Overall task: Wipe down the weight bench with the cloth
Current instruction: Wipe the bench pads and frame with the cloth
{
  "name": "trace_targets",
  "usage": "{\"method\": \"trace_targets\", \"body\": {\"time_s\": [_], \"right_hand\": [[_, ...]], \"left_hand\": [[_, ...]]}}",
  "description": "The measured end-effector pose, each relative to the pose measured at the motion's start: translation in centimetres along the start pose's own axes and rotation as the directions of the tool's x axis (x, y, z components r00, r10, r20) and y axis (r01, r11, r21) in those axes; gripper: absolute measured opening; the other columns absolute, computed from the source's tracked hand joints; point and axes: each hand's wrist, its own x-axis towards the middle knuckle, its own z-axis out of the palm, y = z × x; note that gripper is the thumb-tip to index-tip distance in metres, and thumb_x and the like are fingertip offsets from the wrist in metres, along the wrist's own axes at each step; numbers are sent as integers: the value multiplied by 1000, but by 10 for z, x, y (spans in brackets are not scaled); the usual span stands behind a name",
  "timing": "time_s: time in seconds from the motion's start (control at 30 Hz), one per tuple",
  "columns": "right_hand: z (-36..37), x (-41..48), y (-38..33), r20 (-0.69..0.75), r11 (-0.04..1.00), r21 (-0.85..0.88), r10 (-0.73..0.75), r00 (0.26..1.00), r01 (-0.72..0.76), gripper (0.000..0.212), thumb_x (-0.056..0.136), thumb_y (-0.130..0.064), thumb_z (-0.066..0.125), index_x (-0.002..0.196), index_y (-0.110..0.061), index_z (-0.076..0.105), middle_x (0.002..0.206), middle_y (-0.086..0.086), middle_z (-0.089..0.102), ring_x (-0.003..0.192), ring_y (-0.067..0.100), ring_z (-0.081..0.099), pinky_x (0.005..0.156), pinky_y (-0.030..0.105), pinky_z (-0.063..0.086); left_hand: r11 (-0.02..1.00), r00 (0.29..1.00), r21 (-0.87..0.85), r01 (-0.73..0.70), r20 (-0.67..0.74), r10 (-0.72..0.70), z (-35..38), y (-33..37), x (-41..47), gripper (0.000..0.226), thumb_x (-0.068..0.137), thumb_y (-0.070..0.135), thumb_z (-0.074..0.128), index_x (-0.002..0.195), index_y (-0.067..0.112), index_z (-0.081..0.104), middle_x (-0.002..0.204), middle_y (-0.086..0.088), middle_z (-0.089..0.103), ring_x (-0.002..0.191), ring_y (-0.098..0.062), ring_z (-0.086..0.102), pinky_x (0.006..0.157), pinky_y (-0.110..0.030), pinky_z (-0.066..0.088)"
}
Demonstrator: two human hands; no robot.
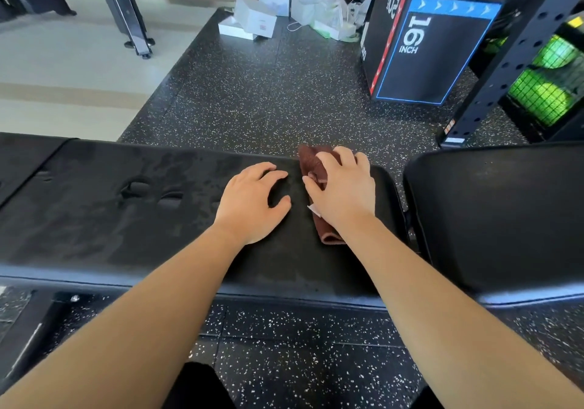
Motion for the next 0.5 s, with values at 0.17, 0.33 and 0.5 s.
{"method": "trace_targets", "body": {"time_s": [0.17, 0.33, 0.5], "right_hand": [[-5, -57, -12, -27, 1000, 11, -12, 1000, 12, 49, 89, -48, 52, 132, -26, 47, 147, 2, 34, 132, 33, 23, 93, 48, 42], [-1, -62, -24, -34, 1000, 14, 24, 999, -24, 48, 87, -51, 51, 131, -31, 47, 147, -2, 32, 133, 31, 20, 93, 47, 43], [9, -10, -30, -17, 998, -1, 59, 998, -59, 55, 87, -56, 48, 137, -37, 39, 152, -4, 25, 138, 31, 14, 96, 47, 41]], "left_hand": [[998, 996, -32, -46, 74, 48, -10, -7, -3, 46, 88, 34, 55, 131, 19, 51, 142, -2, 42, 131, -20, 35, 109, -32, 25], [997, 998, 58, -49, 49, 46, -23, -39, 8, 42, 89, 33, 53, 129, 17, 53, 141, -6, 45, 130, -25, 37, 109, -40, 28], [998, 998, 32, -45, 53, 43, -20, -49, 35, 42, 92, 32, 48, 131, 15, 51, 141, -6, 44, 131, -24, 35, 110, -35, 23]]}}
